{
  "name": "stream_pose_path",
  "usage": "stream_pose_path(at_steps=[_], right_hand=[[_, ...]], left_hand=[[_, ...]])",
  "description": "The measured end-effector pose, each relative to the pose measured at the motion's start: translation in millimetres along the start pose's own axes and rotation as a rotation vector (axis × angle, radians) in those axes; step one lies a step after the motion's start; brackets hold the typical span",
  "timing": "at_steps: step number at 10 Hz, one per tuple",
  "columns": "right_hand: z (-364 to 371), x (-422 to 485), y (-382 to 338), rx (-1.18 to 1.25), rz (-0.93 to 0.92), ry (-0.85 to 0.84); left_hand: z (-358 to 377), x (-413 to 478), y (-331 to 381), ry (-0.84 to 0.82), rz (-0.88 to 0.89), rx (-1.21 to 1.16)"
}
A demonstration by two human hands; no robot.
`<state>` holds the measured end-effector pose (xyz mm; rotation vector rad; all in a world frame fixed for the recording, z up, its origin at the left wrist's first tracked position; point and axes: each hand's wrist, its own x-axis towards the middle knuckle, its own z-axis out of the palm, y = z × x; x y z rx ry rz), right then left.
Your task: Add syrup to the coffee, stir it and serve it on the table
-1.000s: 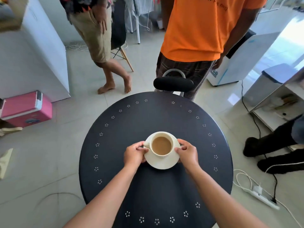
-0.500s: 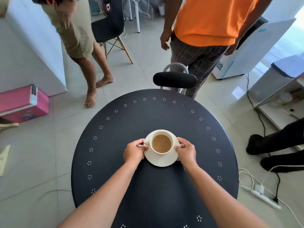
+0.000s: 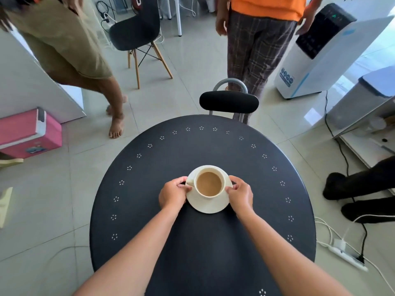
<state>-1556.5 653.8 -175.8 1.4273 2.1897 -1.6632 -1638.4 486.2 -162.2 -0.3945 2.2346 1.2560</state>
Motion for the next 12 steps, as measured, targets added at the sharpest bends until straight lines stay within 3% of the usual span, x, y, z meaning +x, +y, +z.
stream_pose_path(at_steps=[8,10,11,12], right_hand=[[17,8,9,-0.140,-0.030,0.101],[9,0,5,-0.184,-0.056,0.051],[-1,-8,3,-0.159,-0.065,0.090],[-17,-18,-6,-0.063,-0.139,0.176]], left_hand=[[-3,24,-5,-0.054,0.038,0.029],[-7,20,-10,-0.092,0.090,-0.001],[-11,16,-23,-0.055,0.172,0.039],[-18,5,-39,0.144,0.327,0.255]])
